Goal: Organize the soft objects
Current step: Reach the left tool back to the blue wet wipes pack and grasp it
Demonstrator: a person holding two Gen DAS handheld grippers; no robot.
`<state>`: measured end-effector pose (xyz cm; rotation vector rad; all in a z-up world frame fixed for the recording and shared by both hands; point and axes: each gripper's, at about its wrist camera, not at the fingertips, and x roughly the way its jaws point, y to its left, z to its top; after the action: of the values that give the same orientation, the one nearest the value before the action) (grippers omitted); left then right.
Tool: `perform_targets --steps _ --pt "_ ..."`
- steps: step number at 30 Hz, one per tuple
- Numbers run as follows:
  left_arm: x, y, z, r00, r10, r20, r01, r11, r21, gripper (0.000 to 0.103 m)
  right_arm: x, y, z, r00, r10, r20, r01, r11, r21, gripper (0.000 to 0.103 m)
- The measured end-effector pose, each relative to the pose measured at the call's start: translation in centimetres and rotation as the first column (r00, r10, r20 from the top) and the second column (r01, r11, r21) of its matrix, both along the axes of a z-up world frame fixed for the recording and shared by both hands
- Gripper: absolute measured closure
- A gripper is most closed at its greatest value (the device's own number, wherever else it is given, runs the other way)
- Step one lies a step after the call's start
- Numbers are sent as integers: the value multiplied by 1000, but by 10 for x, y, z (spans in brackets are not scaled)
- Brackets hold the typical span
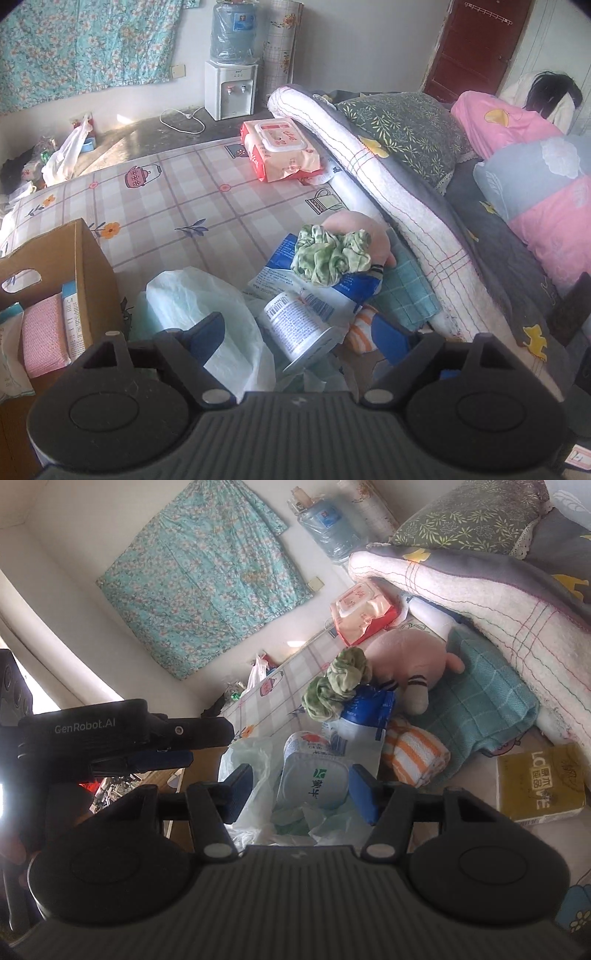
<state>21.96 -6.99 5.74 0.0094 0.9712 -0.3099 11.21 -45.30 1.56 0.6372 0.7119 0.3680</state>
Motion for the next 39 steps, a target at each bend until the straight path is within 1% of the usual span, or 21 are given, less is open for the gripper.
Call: perform_targets --steps 6,8,12,14,19,22,24,26,27,30,32,33,35,36,39 --pt "34 -26 -21 999 -39 -28 40 999 23 33 40 -30 -22 996 -81 -47 82 996 20 45" --pt "46 -32 -29 998 -49 -33 50 998 39 40 56 -34 -29 993 -99 -65 100 995 22 45" --pt "68 -42 -44 997 -57 -47 60 997 54 44 81 -34 -42 990 -92 -102 96 995 32 45" --pt "79 -45 -52 997 -54 -63 58 997 54 48 93 -30 -50 989 -79 -128 85 996 37 45" --pt "104 -40 -66 996 -5 -94 6 1000 5 48 117 -16 -67 984 -55 -169 61 997 35 45" --pt "115 -33 -74 991 29 -132 -33 999 -28 46 130 -9 -69 986 -47 -162 52 998 23 45" --pt "121 -26 -82 982 63 -177 -73 996 -49 45 138 -5 -71 986 -42 -164 46 999 20 45" --pt "125 -18 -90 970 86 -226 -107 991 -82 39 144 -1 -72 985 -32 -168 35 999 13 45" --pt "127 -13 -94 964 96 -249 -124 987 -102 38 147 1 -72 986 -24 -164 25 1000 4 45" --pt "130 -4 -99 951 104 -290 -148 980 -136 37 151 10 -70 989 -1 -146 -4 999 -35 47" --pt "130 1 -102 941 109 -319 -166 973 -158 37 155 18 -69 991 10 -131 -20 997 -69 50" --pt "130 2 -102 940 115 -322 -174 972 -161 37 157 22 -68 992 22 -126 -32 996 -80 57" --pt "129 5 -101 937 121 -327 -183 969 -166 37 158 30 -62 993 41 -108 -53 992 -117 62" --pt "128 7 -99 936 124 -330 -190 966 -175 37 157 34 -59 995 48 -93 -61 988 -140 68" --pt "121 13 -88 938 122 -324 -195 959 -204 37 150 45 -43 996 88 -25 -92 970 -225 75"
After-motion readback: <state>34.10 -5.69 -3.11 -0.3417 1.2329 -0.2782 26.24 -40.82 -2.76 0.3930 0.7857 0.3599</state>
